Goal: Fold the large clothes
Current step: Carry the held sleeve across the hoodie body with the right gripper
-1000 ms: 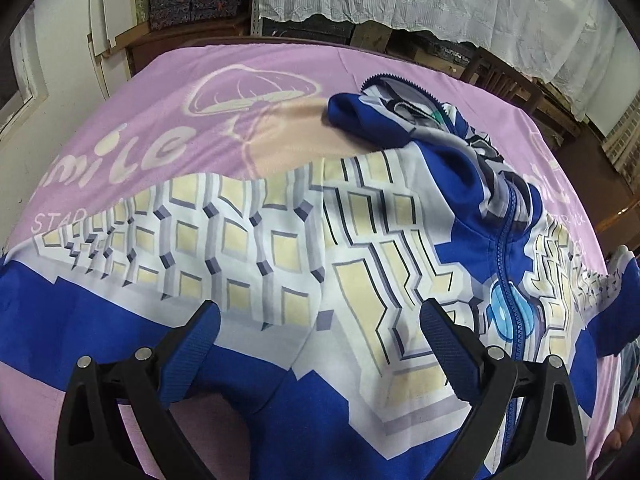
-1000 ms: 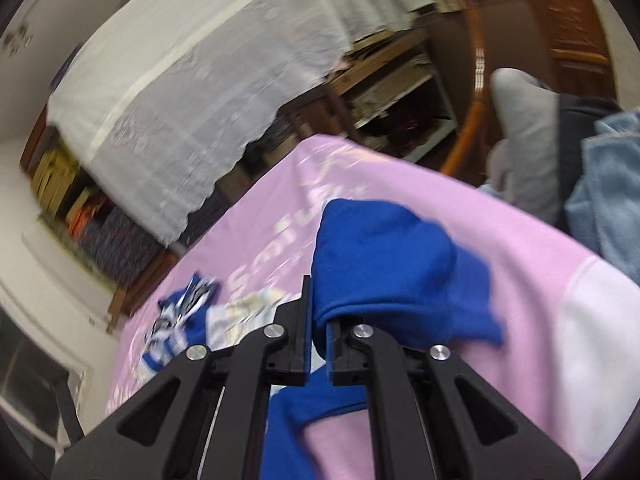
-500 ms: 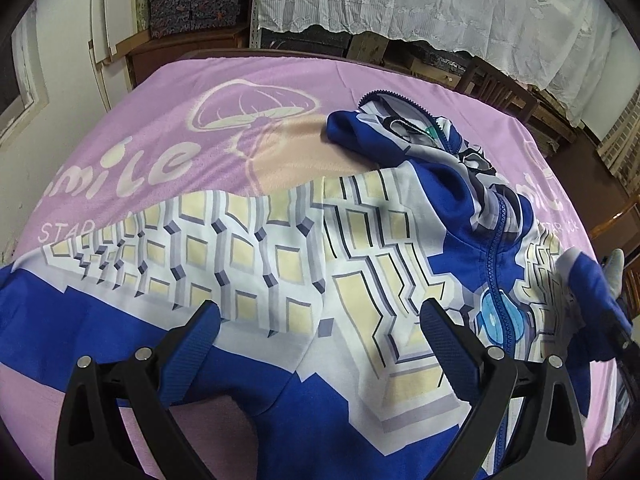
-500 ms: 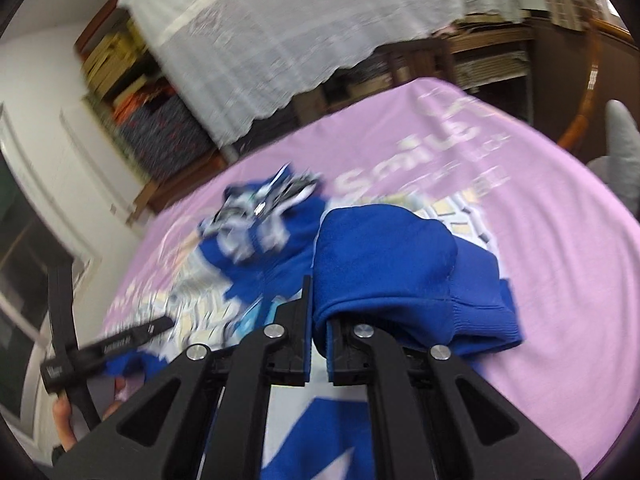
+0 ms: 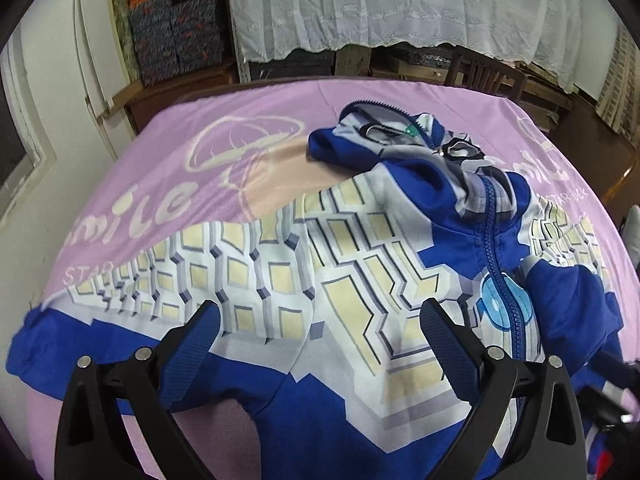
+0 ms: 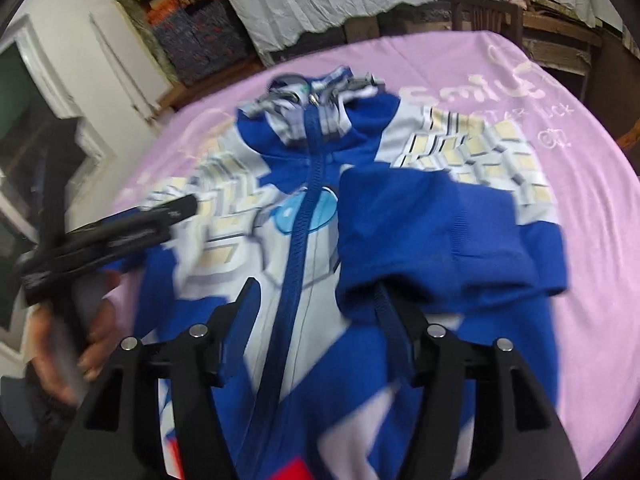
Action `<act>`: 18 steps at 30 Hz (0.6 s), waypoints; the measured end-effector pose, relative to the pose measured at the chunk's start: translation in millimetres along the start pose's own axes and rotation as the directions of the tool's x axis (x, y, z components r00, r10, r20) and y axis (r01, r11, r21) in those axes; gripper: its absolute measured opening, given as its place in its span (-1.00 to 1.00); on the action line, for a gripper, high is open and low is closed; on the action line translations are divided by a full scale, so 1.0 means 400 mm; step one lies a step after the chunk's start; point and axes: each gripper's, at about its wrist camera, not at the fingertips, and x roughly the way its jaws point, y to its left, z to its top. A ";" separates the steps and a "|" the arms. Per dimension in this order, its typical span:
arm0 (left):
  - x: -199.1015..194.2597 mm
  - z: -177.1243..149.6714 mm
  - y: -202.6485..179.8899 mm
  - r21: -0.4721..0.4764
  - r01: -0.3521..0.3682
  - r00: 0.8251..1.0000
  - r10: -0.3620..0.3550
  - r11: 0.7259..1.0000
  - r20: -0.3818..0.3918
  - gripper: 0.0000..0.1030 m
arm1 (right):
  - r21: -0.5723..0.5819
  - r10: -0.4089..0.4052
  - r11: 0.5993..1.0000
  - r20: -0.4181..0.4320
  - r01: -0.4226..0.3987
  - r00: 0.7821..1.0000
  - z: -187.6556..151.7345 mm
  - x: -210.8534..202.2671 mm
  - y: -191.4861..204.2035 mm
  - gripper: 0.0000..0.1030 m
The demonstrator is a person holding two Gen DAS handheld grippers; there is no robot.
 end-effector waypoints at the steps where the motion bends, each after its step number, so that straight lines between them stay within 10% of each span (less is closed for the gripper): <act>1: -0.007 -0.002 -0.011 0.020 -0.007 1.000 0.006 1.000 0.014 0.93 | 0.001 0.007 1.000 0.034 -0.007 0.999 -0.012 -0.039 -0.009 0.17; 6: -0.056 -0.035 -0.102 0.166 0.007 0.997 -0.020 0.986 0.078 0.93 | 0.109 -0.041 0.994 0.201 0.019 0.979 -0.011 -0.174 -0.125 0.20; 10: -0.113 -0.076 -0.209 0.330 0.013 0.986 -0.068 0.944 0.155 0.93 | 0.226 -0.134 0.971 0.245 0.078 0.960 0.050 -0.187 -0.251 -0.44; 18: -0.133 -0.172 -0.438 0.637 -0.088 0.967 -0.087 0.765 0.238 0.93 | 0.300 -0.082 0.954 0.199 0.019 0.977 0.118 -0.080 -0.369 -0.69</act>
